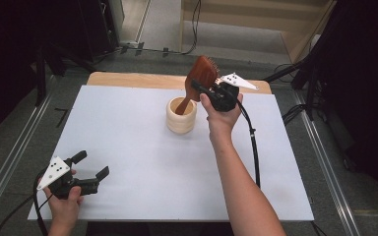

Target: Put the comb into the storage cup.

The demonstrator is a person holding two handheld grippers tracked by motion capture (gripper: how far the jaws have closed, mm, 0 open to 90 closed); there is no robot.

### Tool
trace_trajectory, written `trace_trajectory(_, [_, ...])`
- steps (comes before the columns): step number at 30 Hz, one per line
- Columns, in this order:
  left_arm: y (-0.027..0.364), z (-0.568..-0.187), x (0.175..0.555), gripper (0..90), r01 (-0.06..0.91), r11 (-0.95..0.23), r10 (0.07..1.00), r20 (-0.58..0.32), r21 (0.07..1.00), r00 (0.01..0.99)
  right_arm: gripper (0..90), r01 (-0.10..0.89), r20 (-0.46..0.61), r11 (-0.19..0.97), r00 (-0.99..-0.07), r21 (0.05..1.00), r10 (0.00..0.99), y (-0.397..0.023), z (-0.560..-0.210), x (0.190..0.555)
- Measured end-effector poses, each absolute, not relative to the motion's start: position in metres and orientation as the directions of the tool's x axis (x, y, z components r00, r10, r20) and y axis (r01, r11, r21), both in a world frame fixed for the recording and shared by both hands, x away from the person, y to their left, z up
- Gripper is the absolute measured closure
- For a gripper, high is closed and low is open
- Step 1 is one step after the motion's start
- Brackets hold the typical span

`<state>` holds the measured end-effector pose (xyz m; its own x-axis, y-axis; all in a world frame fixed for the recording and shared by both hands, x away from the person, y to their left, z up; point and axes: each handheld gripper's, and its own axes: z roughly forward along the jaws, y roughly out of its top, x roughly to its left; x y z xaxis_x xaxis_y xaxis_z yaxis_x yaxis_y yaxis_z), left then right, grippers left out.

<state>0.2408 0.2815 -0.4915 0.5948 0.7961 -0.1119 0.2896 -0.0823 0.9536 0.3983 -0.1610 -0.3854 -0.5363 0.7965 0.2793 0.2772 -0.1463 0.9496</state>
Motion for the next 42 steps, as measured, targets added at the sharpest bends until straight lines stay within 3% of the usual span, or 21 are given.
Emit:
trace_trajectory(24, [0.281, -0.491, 0.24, 0.4, 0.287, -0.093, 0.795, -0.103, 0.953, 0.598, 54.1, 0.319, 0.275, -0.119, -0.506, 0.94, 0.818, -0.15, -0.422, 0.41])
trace_trajectory(42, [0.28, -0.491, 0.24, 0.4, 0.284, -0.102, 0.797, -0.092, 0.953, 0.596, 54.1, 0.336, 0.329, -0.175, -0.482, 0.925, 0.812, -0.148, -0.441, 0.413])
